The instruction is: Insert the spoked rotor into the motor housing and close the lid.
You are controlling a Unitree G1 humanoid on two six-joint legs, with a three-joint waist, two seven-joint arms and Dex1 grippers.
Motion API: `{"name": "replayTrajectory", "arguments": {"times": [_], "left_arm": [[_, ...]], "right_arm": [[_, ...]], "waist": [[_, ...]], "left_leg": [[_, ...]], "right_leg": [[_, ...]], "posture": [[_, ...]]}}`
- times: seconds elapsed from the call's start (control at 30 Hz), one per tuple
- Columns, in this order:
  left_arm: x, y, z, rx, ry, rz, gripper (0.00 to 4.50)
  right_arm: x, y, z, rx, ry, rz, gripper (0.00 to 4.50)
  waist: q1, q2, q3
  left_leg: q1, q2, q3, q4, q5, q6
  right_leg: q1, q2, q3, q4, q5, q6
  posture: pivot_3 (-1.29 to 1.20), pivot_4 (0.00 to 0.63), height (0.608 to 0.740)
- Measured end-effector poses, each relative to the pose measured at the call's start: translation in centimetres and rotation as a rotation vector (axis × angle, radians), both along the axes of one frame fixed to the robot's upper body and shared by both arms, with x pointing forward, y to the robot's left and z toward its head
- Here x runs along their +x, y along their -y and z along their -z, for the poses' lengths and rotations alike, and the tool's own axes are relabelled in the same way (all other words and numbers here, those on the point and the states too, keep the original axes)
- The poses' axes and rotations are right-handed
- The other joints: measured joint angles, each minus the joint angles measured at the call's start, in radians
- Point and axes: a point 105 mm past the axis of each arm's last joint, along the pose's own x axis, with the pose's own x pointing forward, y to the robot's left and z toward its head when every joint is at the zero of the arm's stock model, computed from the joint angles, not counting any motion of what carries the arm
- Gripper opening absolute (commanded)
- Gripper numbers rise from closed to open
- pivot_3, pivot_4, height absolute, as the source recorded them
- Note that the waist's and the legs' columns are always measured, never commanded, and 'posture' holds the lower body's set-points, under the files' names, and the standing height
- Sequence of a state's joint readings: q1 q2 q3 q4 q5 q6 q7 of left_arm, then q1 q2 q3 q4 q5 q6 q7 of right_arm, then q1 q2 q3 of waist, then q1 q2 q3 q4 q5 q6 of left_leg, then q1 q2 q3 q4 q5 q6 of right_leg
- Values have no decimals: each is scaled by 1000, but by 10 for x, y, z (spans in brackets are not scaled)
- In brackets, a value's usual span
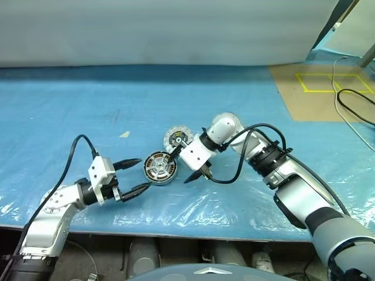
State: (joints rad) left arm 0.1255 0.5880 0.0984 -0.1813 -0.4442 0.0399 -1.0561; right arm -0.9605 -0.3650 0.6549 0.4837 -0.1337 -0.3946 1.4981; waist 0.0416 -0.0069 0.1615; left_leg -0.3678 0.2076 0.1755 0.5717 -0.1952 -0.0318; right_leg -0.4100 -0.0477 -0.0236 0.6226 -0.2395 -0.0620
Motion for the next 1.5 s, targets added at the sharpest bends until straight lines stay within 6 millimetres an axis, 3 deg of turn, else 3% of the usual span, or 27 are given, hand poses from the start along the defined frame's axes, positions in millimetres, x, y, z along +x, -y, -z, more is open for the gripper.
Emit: {"name": "replayTrajectory", "arguments": {"times": [0.17, 0.33, 0.43, 0.7, 0.77, 1.0, 1.13, 1.33, 1.5], "left_arm": [[-1, -2, -2, 5, 13, -33, 4136], [2, -2, -3, -4, 22, -53, 4136], [3, -2, -4, -10, 26, -63, 4136], [6, 2, -6, -26, 38, -59, 4136], [6, 4, -6, -29, 40, -56, 4136], [12, 6, -11, -34, 61, -50, 4136], [12, 6, -11, -36, 59, -50, 4136], [12, 6, -11, -37, 61, -49, 4136], [13, 5, -11, -37, 57, -54, 4136]], "right_arm": [[4, 1, 15, -56, 63, -63, 3801], [7, -4, 15, -51, 96, -100, 3801], [8, -6, 15, -41, 117, -118, 3165], [10, -12, 7, -41, 172, -164, 444], [10, -11, 7, -53, 183, -172, 9], [15, -7, 6, -64, 250, -201, 9], [20, 5, 0, -87, 319, -240, 9], [28, 24, -11, -176, 578, -470, 9], [21, 25, 0, -175, 628, -612, 9]], "waist": [[-1, 0, 0], [-3, 0, 0], [-4, 0, 0], [-1, 0, 0], [-2, 0, 0], [-2, 0, 0], [-1, 0, 0], [-2, 0, 0], [-5, -1, 1]], "left_leg": [[0, 0, 0, 1, 0, 0], [0, 0, 0, 1, 0, 0], [0, 0, 0, 1, 0, 0], [0, 0, 0, 1, 0, 0], [0, 0, 0, 1, 0, 0], [0, 0, 0, 2, 0, 0], [-1, 0, 0, 2, 0, 0], [-1, 0, 1, 3, 0, 0], [-1, 0, 1, 3, 0, 0]], "right_leg": [[0, 0, 0, 1, 0, 0], [0, 0, 0, 1, 0, 0], [0, 0, 0, 1, 0, 0], [0, 0, 0, 1, 0, 0], [0, 0, 0, 1, 0, 0], [0, 0, 0, 1, 0, 0], [0, 0, 0, 1, 0, 0], [-1, 0, 0, 2, 0, 0], [-1, 0, 1, 2, 0, 0]], "posture": [[0, 150, 740], [0, 150, 740], [0, 150, 740], [0, 150, 740], [0, 150, 740], [0, 150, 740], [0, 150, 740], [0, 150, 740], [0, 150, 740]]}}
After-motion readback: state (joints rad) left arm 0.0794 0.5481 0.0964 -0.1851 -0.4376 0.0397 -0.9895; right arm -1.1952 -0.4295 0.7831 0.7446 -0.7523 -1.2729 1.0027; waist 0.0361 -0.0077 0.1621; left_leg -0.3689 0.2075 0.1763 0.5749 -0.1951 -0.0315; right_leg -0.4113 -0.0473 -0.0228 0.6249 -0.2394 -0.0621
